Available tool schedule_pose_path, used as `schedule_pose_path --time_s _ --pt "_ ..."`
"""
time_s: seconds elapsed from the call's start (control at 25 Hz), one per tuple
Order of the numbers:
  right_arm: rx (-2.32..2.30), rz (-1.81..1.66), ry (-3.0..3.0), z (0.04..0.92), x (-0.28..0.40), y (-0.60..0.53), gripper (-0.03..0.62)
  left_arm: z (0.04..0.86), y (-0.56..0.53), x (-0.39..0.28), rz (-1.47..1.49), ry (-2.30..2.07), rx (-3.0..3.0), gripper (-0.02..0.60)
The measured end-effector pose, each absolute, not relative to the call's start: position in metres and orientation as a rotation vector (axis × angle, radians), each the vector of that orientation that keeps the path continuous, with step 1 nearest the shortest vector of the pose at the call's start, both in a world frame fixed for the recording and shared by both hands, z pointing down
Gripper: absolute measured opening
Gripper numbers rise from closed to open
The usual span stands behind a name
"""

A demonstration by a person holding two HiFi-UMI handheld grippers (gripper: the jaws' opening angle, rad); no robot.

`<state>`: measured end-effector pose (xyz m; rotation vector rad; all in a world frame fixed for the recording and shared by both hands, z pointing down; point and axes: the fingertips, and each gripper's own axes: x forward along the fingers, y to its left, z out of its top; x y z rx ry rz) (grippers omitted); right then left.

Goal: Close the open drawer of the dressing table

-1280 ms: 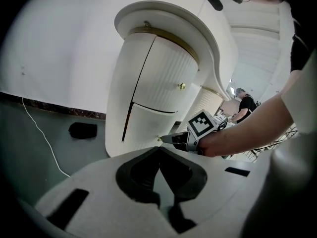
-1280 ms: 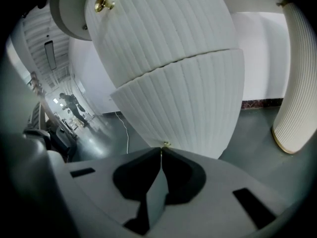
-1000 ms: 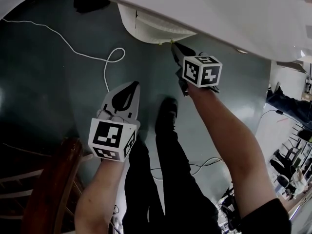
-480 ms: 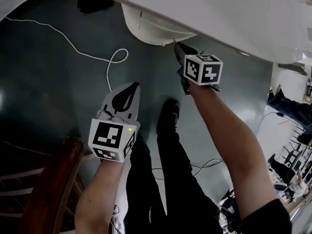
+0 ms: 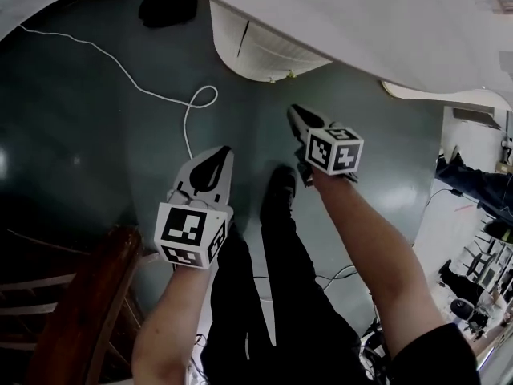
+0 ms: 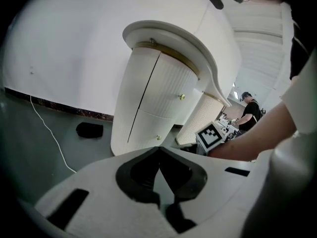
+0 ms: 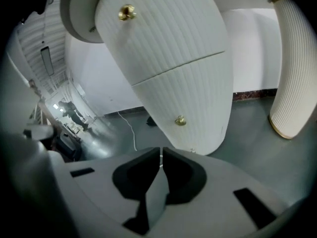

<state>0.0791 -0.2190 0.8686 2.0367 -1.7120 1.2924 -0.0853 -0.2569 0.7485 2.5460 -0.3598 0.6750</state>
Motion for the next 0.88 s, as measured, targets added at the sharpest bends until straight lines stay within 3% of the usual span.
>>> schedule_pose_path --time_s 0.2,0.36,0.56,0.88 --pt "1.941 1.335 -1.706 0.844 0.019 -0.169 0.025 0.714 -0.275 -0.099 0.634 -0.350 2.581 0.003" --pt "2.090 1.343 -1.717 0.773 -0.002 -0.161 0.023 0.675 -0.282 -0.113 0.575 -0.378 2.499 0.003" --pt "1.891 1.175 -1.802 0.696 -0.059 -0.134 0.020 0.600 -0.271 -0.161 0.557 -0.424 2.485 0.003" --pt "1.858 1.080 -1.841 0.597 -0.084 -0.101 0.008 0.523 -0.233 -0.199 0.528 -0.387 2.459 0.003"
